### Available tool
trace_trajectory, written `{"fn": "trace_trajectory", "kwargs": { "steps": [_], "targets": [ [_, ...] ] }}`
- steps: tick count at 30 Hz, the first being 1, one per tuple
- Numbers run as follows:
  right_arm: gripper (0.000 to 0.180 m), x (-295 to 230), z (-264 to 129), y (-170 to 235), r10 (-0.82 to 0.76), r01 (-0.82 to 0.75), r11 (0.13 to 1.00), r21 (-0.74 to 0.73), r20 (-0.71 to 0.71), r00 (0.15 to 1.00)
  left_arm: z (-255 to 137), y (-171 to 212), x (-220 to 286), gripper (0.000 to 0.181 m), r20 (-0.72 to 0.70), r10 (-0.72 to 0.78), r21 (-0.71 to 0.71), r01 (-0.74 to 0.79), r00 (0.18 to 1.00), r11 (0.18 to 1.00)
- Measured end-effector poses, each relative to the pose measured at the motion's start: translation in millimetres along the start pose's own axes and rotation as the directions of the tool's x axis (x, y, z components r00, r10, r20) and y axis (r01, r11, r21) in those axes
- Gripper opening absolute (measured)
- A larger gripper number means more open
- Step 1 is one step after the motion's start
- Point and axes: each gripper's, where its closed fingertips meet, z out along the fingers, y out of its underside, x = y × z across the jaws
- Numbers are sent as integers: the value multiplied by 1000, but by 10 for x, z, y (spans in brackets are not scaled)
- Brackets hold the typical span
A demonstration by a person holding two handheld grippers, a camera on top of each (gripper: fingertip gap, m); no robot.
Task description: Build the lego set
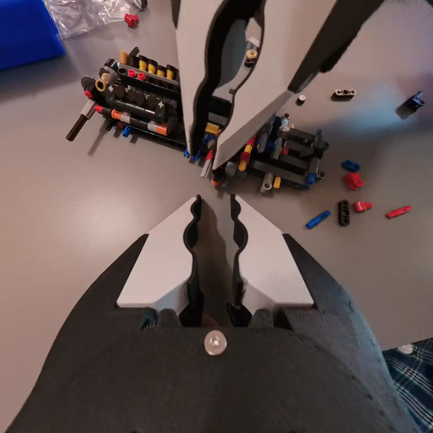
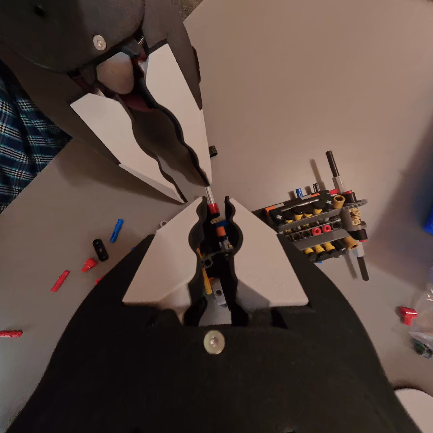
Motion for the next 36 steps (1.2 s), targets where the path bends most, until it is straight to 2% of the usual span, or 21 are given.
{"fn": "trace_trajectory", "kwargs": {
  "steps": [5, 9, 13, 19, 22, 29, 36],
  "targets": [
    [16, 27, -23, 79, -67, 68, 996, -50, 26, 997, -96, -162, -8, 22, 24, 32, 87, -34, 999, 996],
    [13, 40, -4, 52, -83, 85, 996, -41, 40, 996, -59, -147, 69, 25, -12, 29, 61, -28, 1000, 998],
    [7, 27, 45, 67, -85, 86, 996, -22, 59, 995, 11, -148, 72, 28, 18, 50, 42, -51, 999, 998],
    [5, 43, 68, 76, -55, 56, 998, -8, 57, 997, 77, -139, 40, 24, 1, 27, 10, -27, 1000, 1000],
    [5, 63, 68, 73, -45, 45, 999, 3, 49, 998, 120, -123, 59, 32, -26, 23, -17, -24, 999, 1000],
    [4, 91, 59, 66, -47, 47, 998, 42, -1, 999, 152, -120, -7, 24, 23, 89, -36, -88, 996, 995],
    [4, 122, 47, 77, -21, 23, 999, 47, -44, 999, 169, -133, -10, 24, 38, 130, -36, -128, 991, 991]
  ]
}}
